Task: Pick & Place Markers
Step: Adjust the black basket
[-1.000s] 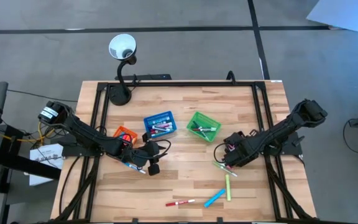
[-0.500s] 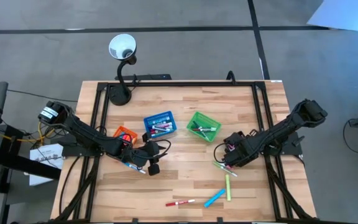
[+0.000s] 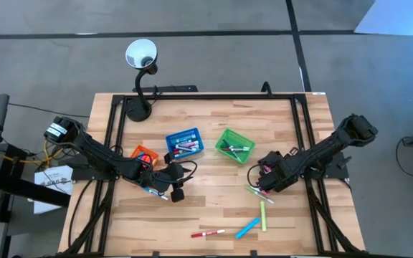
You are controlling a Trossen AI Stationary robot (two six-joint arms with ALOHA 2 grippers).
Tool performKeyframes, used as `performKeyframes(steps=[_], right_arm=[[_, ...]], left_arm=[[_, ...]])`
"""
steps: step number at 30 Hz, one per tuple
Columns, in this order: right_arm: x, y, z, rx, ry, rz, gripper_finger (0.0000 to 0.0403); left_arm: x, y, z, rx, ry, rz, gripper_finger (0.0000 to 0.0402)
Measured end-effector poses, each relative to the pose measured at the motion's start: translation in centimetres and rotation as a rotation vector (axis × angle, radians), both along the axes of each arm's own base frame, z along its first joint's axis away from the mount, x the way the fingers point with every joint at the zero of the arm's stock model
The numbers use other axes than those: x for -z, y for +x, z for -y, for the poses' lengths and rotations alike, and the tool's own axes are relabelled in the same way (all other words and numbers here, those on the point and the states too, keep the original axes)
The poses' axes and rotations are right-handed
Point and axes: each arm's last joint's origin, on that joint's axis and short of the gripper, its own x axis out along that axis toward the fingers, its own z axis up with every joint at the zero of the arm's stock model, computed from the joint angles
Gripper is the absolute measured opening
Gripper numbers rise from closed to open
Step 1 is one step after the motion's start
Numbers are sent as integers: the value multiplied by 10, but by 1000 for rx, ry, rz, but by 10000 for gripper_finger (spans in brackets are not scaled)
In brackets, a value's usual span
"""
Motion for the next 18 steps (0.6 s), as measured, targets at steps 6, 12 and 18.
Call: performKeyframes(steps=[6, 12, 18], right_arm=[[-20, 15, -14, -11, 122, 86, 179], [-21, 24, -44, -139, 274, 248, 131], [-21, 22, -59, -163, 305, 307, 17]], left_arm=[[0, 0, 0, -1, 0, 0, 115], [0, 0, 0, 0, 0, 0, 115], [0, 0, 0, -12, -19, 5, 115]])
